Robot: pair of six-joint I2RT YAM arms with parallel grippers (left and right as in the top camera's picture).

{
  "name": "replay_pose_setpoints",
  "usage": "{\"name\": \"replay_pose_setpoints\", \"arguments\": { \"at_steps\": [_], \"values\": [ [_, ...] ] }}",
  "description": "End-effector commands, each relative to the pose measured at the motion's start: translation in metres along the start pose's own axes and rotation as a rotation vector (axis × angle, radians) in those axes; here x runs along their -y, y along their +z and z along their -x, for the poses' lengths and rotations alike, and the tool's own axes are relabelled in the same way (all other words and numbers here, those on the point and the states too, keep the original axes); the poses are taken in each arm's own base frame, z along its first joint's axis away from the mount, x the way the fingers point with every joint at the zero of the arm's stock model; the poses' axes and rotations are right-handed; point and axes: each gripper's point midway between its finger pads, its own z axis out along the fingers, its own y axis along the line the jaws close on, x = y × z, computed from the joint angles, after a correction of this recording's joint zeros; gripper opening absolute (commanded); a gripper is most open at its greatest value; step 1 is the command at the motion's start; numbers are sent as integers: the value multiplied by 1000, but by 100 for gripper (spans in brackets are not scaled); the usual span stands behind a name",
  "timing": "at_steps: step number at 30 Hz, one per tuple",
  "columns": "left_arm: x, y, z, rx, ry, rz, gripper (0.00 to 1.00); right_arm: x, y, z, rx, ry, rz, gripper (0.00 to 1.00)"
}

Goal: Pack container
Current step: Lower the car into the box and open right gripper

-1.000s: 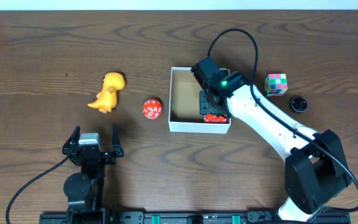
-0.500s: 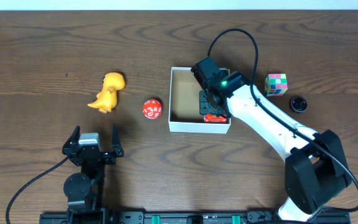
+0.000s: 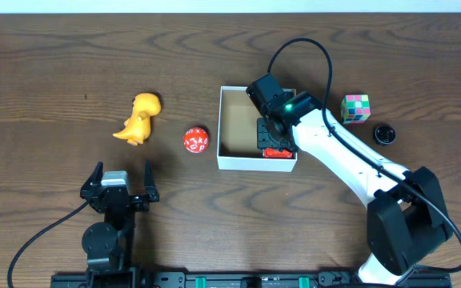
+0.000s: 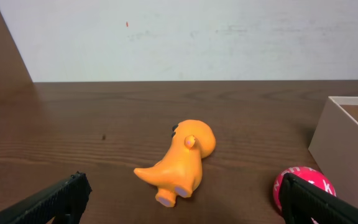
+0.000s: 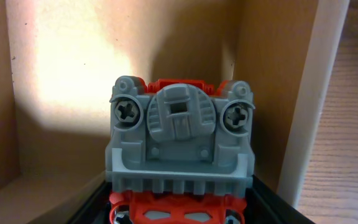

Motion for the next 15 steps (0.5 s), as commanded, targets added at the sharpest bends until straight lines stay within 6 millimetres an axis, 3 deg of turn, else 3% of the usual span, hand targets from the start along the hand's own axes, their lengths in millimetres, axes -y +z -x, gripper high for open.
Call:
{"name": "replay_pose_setpoints", "arguments": {
  "at_steps": [1,15],
  "values": [
    [3,1,-15,-45,-1,-15,98,-2,-4,6,16,-4,10,56],
    [3,1,-15,-46,-1,-15,98,-2,-5,7,17,-4,11,66]
  ]
}}
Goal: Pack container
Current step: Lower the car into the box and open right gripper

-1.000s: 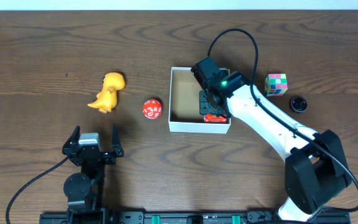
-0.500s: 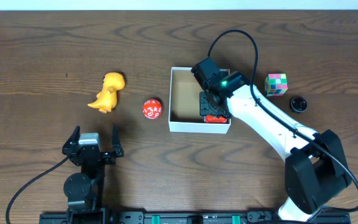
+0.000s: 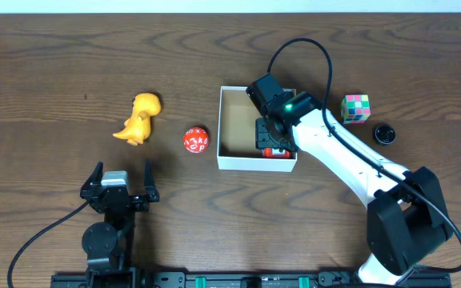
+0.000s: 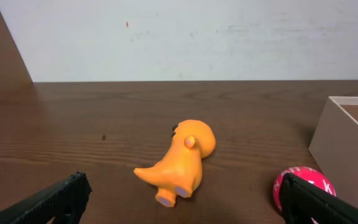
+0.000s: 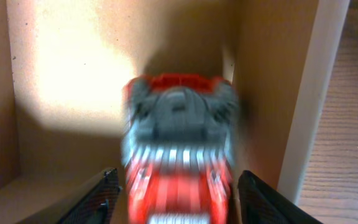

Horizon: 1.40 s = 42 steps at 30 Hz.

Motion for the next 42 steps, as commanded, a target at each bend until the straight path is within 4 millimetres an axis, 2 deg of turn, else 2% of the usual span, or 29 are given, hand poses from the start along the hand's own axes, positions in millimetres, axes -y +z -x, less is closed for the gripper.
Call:
{"name": "replay_pose_setpoints", "arguments": {
  "at_steps": [1,9,14,16,18,21,22,24,37,42],
  "values": [
    [3,1,-15,-46,-1,-15,98,-2,-4,7,17,-1,10,66],
    [3,1,-15,-46,-1,-15,98,-5,-5,11,33,1,19,66],
    [3,1,-15,-46,-2,-15,98,-18,-7,36,139,-29,69,58],
    [3,1,-15,-46,-1,-15,98,-18,-9,45,177,-25,65,52],
    [3,1,-15,-45,-2,-15,98,-15,-9,49,193,-19,53,36],
    [3,1,-15,-45,-1,-15,98,-11,-8,47,181,-16,41,19],
    [3,1,-15,-46,-2,-15,98,-9,-8,45,171,-17,35,11],
    [3,1,-15,-46,-1,-15,98,-6,-7,41,157,-20,22,3],
    [3,1,-15,-45,-1,-15,98,5,-4,15,47,-37,-19,6],
    [3,1,-15,-45,-1,-15,98,1,-4,10,25,-38,6,6]
  ]
}}
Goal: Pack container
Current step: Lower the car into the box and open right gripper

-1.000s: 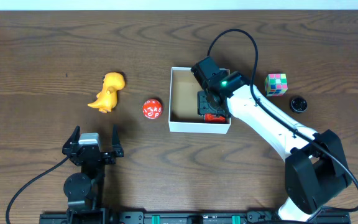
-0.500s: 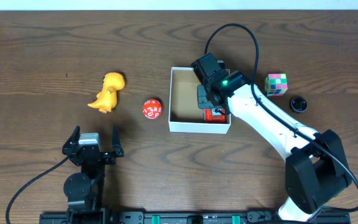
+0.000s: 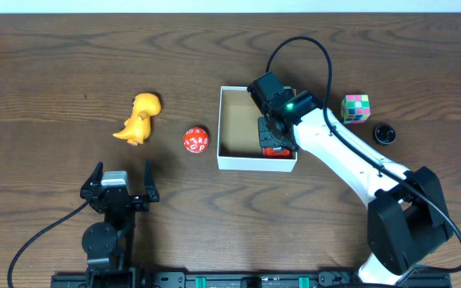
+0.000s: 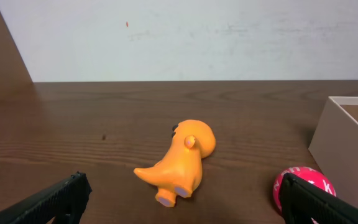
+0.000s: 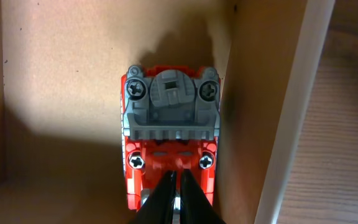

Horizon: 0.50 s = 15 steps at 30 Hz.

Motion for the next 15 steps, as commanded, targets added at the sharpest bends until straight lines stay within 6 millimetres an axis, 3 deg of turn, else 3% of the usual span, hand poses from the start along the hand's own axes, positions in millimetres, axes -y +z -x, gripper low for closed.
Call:
{"name": "replay_pose_setpoints", "arguments": {
  "at_steps": [1,15],
  "values": [
    [3,1,-15,-45,-1,-15,98,-4,-4,3,-3,9,32,6],
    [3,1,-15,-45,-1,-15,98,-7,-7,-8,-59,63,57,1]
  ]
}}
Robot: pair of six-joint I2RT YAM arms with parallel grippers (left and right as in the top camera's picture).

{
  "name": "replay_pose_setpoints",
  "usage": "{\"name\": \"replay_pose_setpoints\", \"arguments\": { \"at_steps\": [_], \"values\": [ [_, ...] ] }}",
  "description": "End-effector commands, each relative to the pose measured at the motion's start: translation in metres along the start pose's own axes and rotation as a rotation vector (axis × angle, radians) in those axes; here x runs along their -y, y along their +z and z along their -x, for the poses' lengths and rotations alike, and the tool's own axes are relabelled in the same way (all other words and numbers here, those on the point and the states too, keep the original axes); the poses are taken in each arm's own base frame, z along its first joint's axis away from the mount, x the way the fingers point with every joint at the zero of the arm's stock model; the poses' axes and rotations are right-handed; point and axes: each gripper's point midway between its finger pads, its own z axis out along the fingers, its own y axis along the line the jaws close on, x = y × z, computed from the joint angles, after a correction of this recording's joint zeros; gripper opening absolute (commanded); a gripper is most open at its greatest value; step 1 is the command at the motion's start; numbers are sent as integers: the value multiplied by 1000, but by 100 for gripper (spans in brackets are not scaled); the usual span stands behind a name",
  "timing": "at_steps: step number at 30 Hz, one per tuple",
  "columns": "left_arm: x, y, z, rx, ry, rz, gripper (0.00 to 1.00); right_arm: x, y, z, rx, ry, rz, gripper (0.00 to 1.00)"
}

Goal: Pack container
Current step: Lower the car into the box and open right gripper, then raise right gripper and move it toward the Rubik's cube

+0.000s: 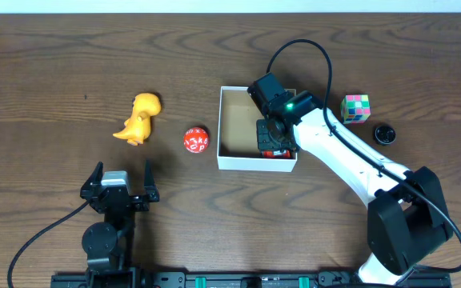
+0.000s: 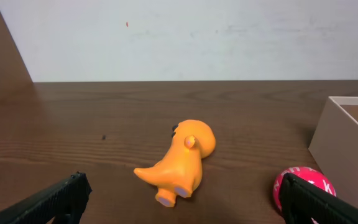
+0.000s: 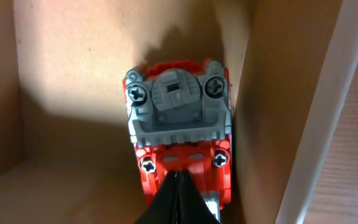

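A white box [image 1: 254, 163] with a brown inside stands mid-table. A red and grey toy vehicle [image 3: 179, 124] lies on the box floor against its right wall [image 3: 272, 93]. My right gripper [image 3: 178, 177] hangs just above the toy, its fingers pressed together with nothing in them; overhead it is over the box's right half [image 1: 269, 134]. An orange dinosaur [image 1: 138, 118] and a red ball with white letters [image 1: 196, 140] lie left of the box. My left gripper [image 1: 121, 178] rests open near the front, the dinosaur [image 2: 182, 158] lying beyond its fingers.
A multicoloured cube [image 1: 355, 108] and a small black round cap [image 1: 385, 134] sit right of the box. My right arm reaches from the front right across to the box. The red ball [image 2: 303, 186] lies close to the box's left wall [image 2: 347, 143].
My right gripper's fingers, a narrow slit apart before, are now fully together, and the view has shifted slightly. The toy lies in the same place. The left arm has not moved.
My right gripper first held the red and grey toy inside the box. Then its fingers stood wide apart and the toy was blurred below them. After that the toy lay on the box floor with the fingers nearly together above it, and now they are shut.
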Motion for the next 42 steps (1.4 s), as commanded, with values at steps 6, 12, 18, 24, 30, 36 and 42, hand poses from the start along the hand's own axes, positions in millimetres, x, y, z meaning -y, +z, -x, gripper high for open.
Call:
{"name": "replay_pose_setpoints", "arguments": {
  "at_steps": [6,12,18,24,30,36,42],
  "values": [
    [3,1,-15,-45,-2,-15,98,0,-13,19,74,41,7,6],
    [3,1,-15,-45,-1,-15,98,-10,-20,42,163,50,46,11],
    [3,1,-15,-45,-2,-15,98,-20,-21,50,194,-25,85,2],
    [3,1,-15,-45,-1,-15,98,-41,-12,50,183,-216,165,1],
    [3,1,-15,-45,-1,-15,98,-46,5,42,137,-276,178,1],
    [3,1,-15,-45,-1,-15,98,-43,24,34,83,-280,159,1],
    [3,1,-15,-45,-1,-15,98,-22,28,44,110,-281,63,1]
  ]
}}
